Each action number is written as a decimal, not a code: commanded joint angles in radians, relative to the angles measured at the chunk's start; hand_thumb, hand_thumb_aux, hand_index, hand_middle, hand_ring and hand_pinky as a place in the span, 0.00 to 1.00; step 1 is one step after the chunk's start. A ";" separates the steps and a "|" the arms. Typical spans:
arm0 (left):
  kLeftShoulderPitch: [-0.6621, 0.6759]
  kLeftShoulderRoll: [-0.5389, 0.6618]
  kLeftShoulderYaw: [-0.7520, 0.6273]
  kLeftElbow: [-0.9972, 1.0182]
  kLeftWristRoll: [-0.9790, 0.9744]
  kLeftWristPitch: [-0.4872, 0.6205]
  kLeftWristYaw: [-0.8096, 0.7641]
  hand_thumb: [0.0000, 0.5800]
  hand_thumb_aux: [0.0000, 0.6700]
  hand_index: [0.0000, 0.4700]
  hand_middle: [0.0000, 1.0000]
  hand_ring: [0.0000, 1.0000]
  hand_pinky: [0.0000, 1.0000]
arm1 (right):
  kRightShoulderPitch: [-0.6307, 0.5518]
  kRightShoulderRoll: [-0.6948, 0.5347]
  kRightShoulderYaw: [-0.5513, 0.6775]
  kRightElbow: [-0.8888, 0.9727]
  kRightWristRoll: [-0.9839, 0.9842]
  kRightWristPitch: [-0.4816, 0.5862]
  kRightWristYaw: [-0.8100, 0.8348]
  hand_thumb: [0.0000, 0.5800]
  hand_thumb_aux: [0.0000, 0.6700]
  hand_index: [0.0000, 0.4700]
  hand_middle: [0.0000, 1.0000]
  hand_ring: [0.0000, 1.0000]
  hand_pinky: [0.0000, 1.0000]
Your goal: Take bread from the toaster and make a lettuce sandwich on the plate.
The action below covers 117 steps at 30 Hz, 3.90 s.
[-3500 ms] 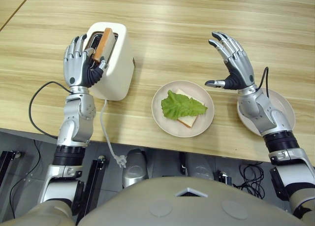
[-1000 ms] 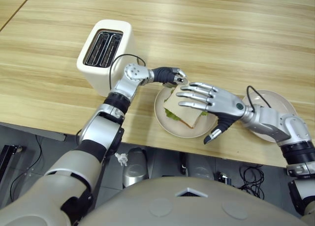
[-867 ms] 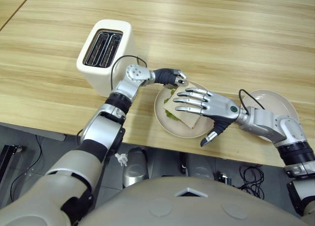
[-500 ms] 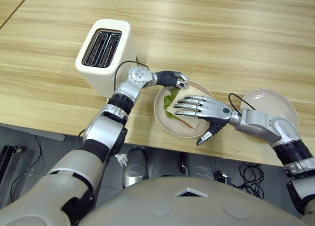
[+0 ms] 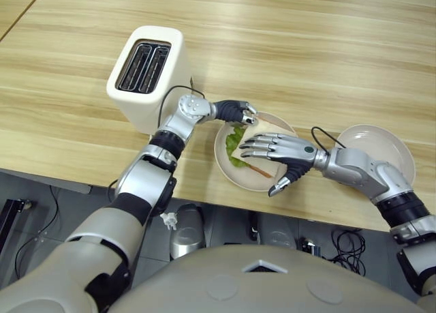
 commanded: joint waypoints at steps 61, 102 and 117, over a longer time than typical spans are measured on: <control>0.998 0.481 0.112 -1.352 -0.311 0.188 0.126 1.00 1.00 0.98 1.00 1.00 1.00 | 0.323 -0.041 -0.331 -0.084 1.237 0.624 0.916 1.00 1.00 0.98 1.00 1.00 1.00; 0.266 0.217 -0.251 -0.259 0.551 -0.234 0.709 1.00 1.00 0.98 1.00 1.00 1.00 | -0.125 0.126 -0.069 0.420 0.298 0.344 0.475 1.00 1.00 0.98 1.00 1.00 1.00; 0.012 0.056 -0.342 0.210 0.645 -0.187 0.993 1.00 1.00 0.98 1.00 1.00 1.00 | -0.430 0.223 -0.001 0.904 0.196 0.285 0.332 1.00 1.00 0.98 1.00 1.00 1.00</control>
